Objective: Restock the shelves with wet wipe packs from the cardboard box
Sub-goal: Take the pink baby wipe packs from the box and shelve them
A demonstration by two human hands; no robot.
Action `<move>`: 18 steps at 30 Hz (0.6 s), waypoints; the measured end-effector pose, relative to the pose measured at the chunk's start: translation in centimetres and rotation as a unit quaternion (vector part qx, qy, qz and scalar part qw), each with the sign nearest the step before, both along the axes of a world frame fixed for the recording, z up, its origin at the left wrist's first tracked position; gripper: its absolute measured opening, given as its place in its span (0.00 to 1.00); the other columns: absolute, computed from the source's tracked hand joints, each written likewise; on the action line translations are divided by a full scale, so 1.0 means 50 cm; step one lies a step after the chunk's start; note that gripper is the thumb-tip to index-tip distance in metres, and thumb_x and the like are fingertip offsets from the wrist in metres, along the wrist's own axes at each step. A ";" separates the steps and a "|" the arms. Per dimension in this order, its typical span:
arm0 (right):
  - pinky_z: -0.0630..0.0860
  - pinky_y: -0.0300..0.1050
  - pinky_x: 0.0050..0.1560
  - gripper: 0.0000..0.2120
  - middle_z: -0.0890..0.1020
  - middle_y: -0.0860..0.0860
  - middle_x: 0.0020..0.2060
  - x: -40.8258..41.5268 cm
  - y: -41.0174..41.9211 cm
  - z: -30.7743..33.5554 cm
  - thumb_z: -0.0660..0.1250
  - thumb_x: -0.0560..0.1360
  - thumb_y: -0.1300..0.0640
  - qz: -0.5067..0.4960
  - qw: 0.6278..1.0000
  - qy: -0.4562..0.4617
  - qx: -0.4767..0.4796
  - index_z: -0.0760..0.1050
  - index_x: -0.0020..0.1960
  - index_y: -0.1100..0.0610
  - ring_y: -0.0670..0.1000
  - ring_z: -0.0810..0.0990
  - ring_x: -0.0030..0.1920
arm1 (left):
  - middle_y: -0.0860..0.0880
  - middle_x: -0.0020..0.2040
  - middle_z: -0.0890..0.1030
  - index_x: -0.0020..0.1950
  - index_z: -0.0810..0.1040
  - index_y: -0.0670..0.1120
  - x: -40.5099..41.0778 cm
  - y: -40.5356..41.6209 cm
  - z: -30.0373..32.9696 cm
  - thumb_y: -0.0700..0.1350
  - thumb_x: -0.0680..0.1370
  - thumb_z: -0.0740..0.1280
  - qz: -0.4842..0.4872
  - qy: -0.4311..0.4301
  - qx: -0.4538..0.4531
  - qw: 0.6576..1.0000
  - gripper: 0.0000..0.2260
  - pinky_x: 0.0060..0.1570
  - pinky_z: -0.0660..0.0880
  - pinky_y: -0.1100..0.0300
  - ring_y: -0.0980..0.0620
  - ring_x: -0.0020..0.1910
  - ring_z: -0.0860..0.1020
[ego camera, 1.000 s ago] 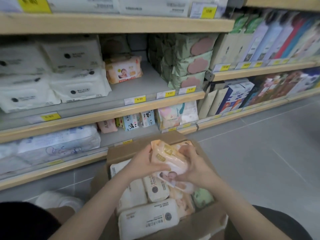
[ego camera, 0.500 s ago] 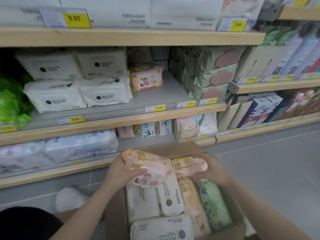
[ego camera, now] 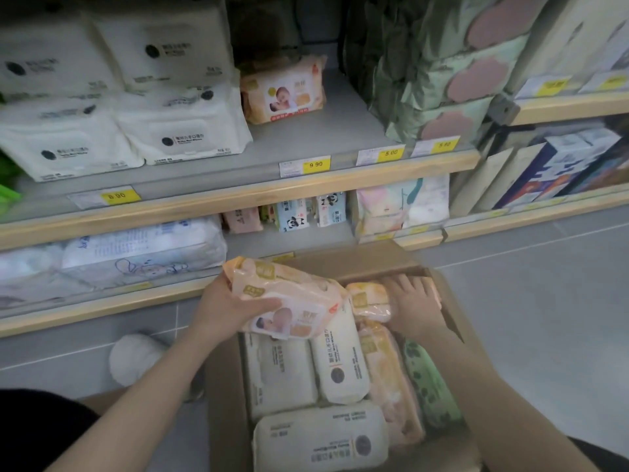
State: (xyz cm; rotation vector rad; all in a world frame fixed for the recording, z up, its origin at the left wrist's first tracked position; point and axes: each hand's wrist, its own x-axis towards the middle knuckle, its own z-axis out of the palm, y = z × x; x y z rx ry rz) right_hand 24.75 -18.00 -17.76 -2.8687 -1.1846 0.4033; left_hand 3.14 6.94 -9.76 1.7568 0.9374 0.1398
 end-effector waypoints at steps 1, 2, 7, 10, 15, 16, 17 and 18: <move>0.55 0.50 0.71 0.37 0.67 0.47 0.65 -0.002 -0.001 0.001 0.68 0.67 0.36 0.008 1.000 -0.019 -0.013 0.61 0.72 0.47 0.53 0.64 0.67 | 0.54 0.45 0.84 0.51 0.81 0.49 0.001 -0.003 0.000 0.52 0.53 0.81 0.003 0.000 0.003 1.000 0.28 0.44 0.78 0.60 0.57 0.44 0.82; 0.56 0.50 0.71 0.36 0.68 0.48 0.64 -0.002 0.000 0.002 0.68 0.67 0.36 0.012 0.999 -0.024 -0.020 0.62 0.70 0.47 0.53 0.65 0.66 | 0.55 0.45 0.84 0.51 0.81 0.49 0.003 -0.007 0.001 0.48 0.56 0.82 0.006 0.000 0.006 1.000 0.26 0.42 0.77 0.63 0.59 0.44 0.82; 0.61 0.49 0.68 0.33 0.74 0.46 0.60 -0.002 0.005 0.016 0.66 0.63 0.30 0.000 0.999 -0.020 -0.033 0.68 0.62 0.46 0.52 0.70 0.64 | 0.58 0.42 0.83 0.50 0.81 0.49 0.004 -0.009 0.006 0.42 0.60 0.81 0.012 -0.001 0.006 1.000 0.21 0.33 0.73 0.73 0.66 0.38 0.80; 0.65 0.48 0.65 0.37 0.77 0.43 0.57 0.003 -0.001 0.056 0.66 0.57 0.26 -0.015 0.999 -0.037 -0.023 0.70 0.60 0.44 0.49 0.73 0.62 | 0.59 0.41 0.81 0.51 0.80 0.47 0.001 -0.015 0.016 0.41 0.61 0.80 0.021 -0.010 0.004 1.000 0.21 0.29 0.71 0.76 0.70 0.34 0.79; 0.70 0.45 0.58 0.40 0.78 0.43 0.55 0.010 -0.009 0.170 0.68 0.57 0.27 -0.024 1.000 -0.019 0.000 0.68 0.64 0.44 0.49 0.77 0.56 | 0.60 0.40 0.79 0.52 0.76 0.49 -0.006 -0.007 0.070 0.41 0.61 0.81 0.040 -0.033 0.024 0.998 0.23 0.33 0.70 0.69 0.63 0.40 0.77; 0.71 0.44 0.55 0.39 0.79 0.43 0.54 0.011 -0.007 0.198 0.69 0.57 0.28 -0.030 0.999 -0.016 0.016 0.69 0.63 0.44 0.49 0.77 0.54 | 0.59 0.41 0.79 0.52 0.76 0.49 -0.007 0.000 0.088 0.41 0.60 0.81 0.043 -0.043 0.029 0.998 0.24 0.35 0.71 0.67 0.60 0.42 0.78; 0.71 0.44 0.53 0.39 0.79 0.43 0.54 0.014 -0.005 0.225 0.70 0.57 0.29 -0.035 0.999 -0.013 0.035 0.69 0.63 0.44 0.48 0.77 0.53 | 0.59 0.42 0.79 0.52 0.76 0.49 -0.007 0.009 0.107 0.41 0.60 0.81 0.052 -0.057 0.033 0.996 0.24 0.36 0.71 0.66 0.59 0.43 0.78; 0.71 0.44 0.53 0.40 0.79 0.43 0.54 0.017 0.002 0.252 0.71 0.56 0.29 -0.040 0.998 -0.010 0.051 0.69 0.64 0.45 0.48 0.77 0.53 | 0.58 0.41 0.79 0.52 0.75 0.49 -0.007 0.018 0.128 0.41 0.60 0.81 0.065 -0.072 0.042 0.994 0.24 0.36 0.70 0.66 0.59 0.42 0.78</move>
